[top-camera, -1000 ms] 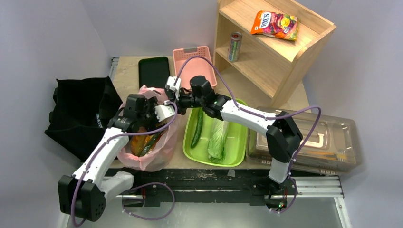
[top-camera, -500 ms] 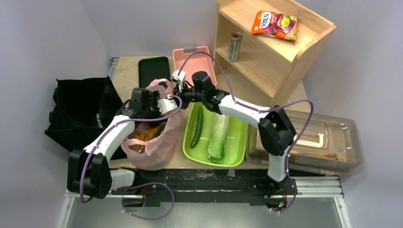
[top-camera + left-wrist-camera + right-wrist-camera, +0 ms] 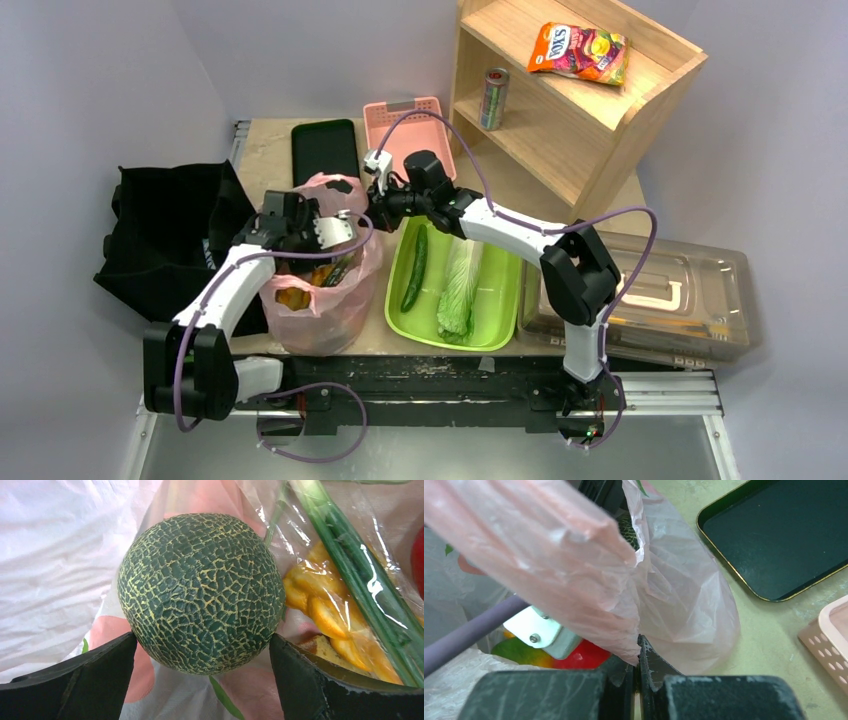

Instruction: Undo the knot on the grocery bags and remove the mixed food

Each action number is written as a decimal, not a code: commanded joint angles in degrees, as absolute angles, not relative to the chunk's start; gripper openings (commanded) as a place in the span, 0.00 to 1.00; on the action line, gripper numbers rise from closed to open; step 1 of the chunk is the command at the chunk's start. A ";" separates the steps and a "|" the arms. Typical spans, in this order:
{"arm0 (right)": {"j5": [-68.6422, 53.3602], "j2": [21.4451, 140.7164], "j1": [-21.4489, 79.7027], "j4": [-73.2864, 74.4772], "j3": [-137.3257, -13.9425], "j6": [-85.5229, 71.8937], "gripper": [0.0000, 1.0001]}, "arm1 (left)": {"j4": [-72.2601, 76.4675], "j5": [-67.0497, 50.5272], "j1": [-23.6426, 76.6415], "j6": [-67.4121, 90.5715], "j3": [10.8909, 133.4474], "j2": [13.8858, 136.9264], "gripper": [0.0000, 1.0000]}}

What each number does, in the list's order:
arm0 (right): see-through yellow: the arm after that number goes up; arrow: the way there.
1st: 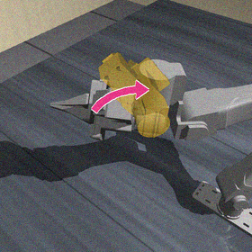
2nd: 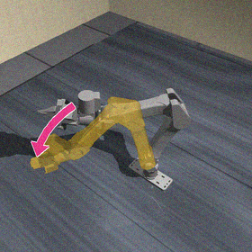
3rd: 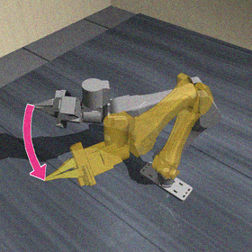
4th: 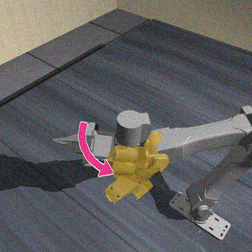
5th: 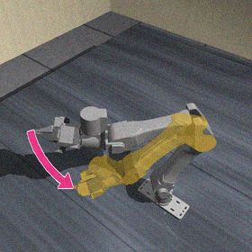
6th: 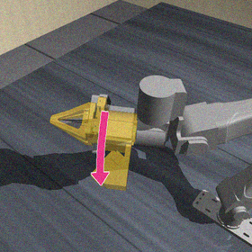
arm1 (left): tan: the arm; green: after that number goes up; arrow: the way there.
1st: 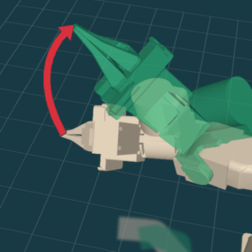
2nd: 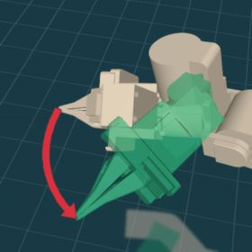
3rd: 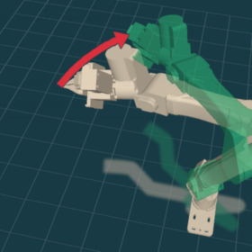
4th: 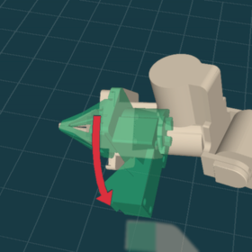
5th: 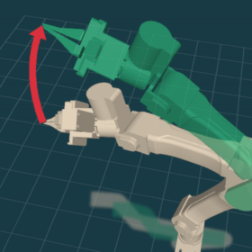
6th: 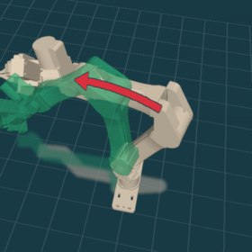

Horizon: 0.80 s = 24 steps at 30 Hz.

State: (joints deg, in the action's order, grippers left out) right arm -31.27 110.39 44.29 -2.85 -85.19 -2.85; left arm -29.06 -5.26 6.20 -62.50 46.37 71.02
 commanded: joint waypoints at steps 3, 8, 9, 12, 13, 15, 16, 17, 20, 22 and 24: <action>-32.69 111.82 44.15 -1.92 -87.21 -1.84 0.00 | -31.39 -2.80 6.86 -59.53 49.77 83.36 0.99; -33.14 112.36 44.17 -1.75 -87.74 -1.29 0.00 | -30.80 -0.95 7.89 -59.39 51.85 88.39 1.00; -33.29 112.41 44.20 -1.73 -87.84 -1.12 0.00 | -30.49 -0.61 8.09 -59.87 51.59 88.79 1.00; -33.54 112.43 44.21 -1.76 -87.87 -0.92 0.00 | -31.96 -1.08 8.56 -60.38 51.64 88.31 0.89; -33.54 112.44 44.16 -1.71 -87.95 -0.83 0.00 | -33.03 -2.15 8.56 -59.49 52.40 87.12 0.78; -33.28 112.26 44.10 -1.55 -88.11 -0.35 0.00 | -37.72 -8.08 7.74 -57.56 54.21 82.69 0.65; -33.23 112.16 44.12 -1.47 -88.04 -0.27 0.00 | -41.11 -13.48 7.01 -58.18 54.97 79.84 0.62; -33.32 112.07 44.12 -1.48 -87.95 -0.27 0.00 | -44.18 -18.22 6.47 -59.84 55.15 76.33 0.57; -33.47 111.82 44.12 -1.50 -87.79 -0.28 0.00 | -48.48 -25.08 6.21 -64.64 51.93 66.93 0.48; -33.21 111.72 44.08 -1.50 -87.68 -0.31 0.00 | -50.41 -26.48 6.04 -65.94 50.71 63.03 0.44; -32.86 111.50 44.11 -1.58 -87.21 -0.31 0.00 | -51.81 -27.16 5.64 -66.61 50.02 60.76 0.44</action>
